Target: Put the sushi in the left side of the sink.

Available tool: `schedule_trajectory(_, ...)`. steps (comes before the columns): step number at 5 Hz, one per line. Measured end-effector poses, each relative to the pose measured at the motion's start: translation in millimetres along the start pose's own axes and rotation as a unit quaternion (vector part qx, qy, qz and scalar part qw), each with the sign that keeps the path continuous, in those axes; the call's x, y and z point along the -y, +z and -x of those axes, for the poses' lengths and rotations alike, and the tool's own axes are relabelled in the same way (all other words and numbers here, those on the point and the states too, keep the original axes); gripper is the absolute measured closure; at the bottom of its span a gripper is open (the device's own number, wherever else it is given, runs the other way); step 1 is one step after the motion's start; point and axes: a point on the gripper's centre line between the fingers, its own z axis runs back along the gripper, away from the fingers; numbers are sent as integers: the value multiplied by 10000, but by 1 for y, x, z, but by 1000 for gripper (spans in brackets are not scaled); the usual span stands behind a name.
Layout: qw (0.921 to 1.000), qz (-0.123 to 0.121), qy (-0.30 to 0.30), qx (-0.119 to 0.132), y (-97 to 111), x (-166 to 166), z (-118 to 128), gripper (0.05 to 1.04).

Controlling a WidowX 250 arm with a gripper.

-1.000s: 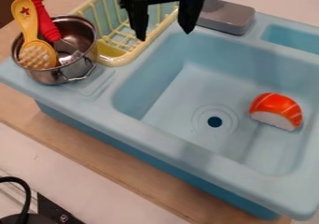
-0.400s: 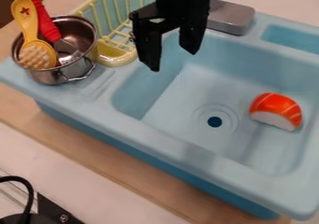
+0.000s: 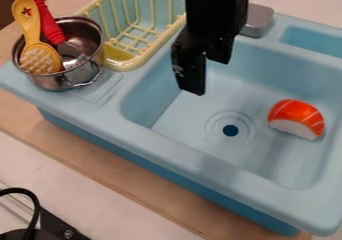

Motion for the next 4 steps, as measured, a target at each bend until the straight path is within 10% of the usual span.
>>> schedule_trajectory(2, 9969, -601, 282, 412, -4, -8, -27, 84)
schedule_trajectory(4, 9976, -217, -303, 588, -27, -13, -49, 84)
